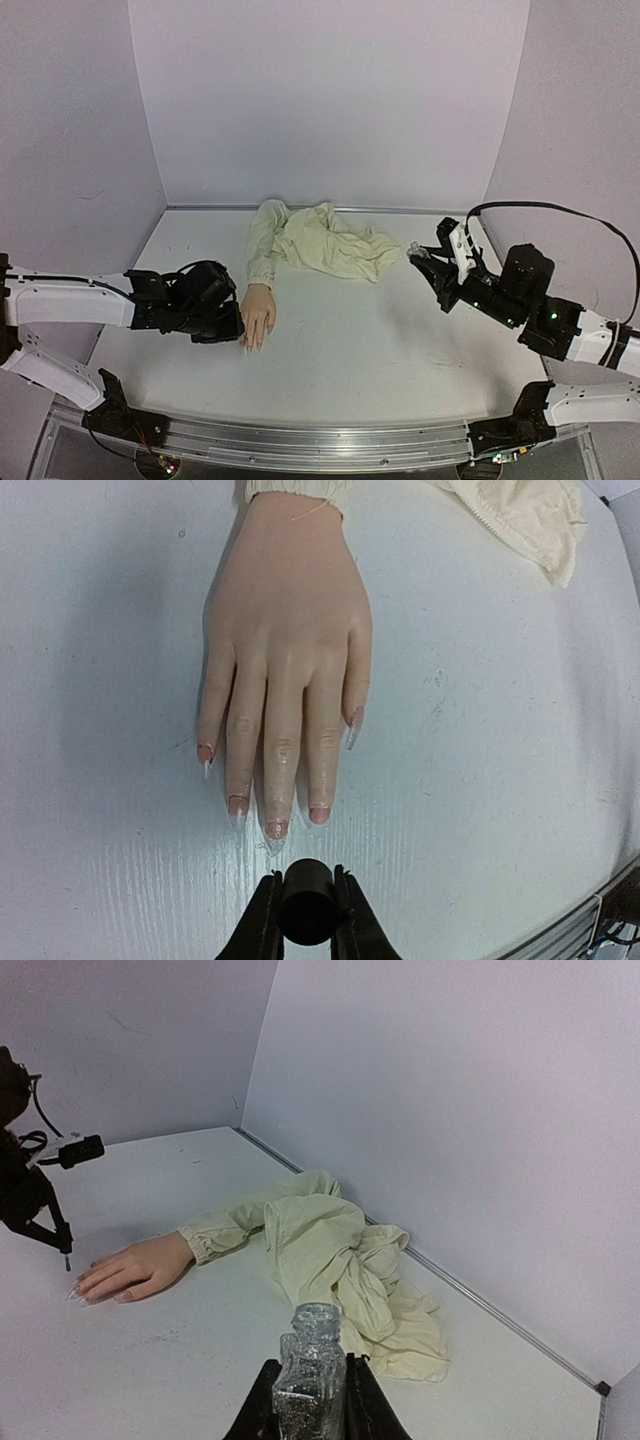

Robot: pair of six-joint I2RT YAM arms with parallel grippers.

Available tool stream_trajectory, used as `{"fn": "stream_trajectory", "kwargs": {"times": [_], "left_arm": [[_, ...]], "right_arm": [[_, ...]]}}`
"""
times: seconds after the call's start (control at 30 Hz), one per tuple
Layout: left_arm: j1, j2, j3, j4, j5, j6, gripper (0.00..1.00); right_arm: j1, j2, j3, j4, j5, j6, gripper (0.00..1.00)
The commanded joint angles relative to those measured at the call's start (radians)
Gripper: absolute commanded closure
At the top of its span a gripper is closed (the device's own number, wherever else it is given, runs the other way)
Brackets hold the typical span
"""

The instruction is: Paint the nails

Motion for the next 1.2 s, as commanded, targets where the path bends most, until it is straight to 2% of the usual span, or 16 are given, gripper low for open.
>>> {"fn": "stream_trajectory", "kwargs": {"times": [0.0, 0.27, 0.6, 0.83, 1.17], "left_arm": [[0.001, -0.131, 0.023, -0.036, -0.024, 0.066, 1.00], [0.015, -0.281, 0.126, -0.021, 0.021, 0.312, 1.00], [0.040, -0.228, 0.316, 0.059, 0.275, 0.546, 1.00], [0.055, -0.172, 0.432, 0.105, 0.431, 0.598, 1.00], [0.054, -0.144, 0.475, 0.159, 0.521, 0.593, 1.00]], "right_arm": [[-0.004, 0.023, 0.027, 0.087, -0.030, 0.020, 1.00], [-0.003, 0.094, 0.066, 0.135, -0.174, 0.102, 1.00], [0.000, 0.248, 0.109, 0.303, -0.383, 0.280, 1.00], [0.055, 0.357, 0.110, 0.479, -0.444, 0.370, 1.00], [0.118, 0.511, 0.166, 0.623, -0.485, 0.394, 1.00]]}}
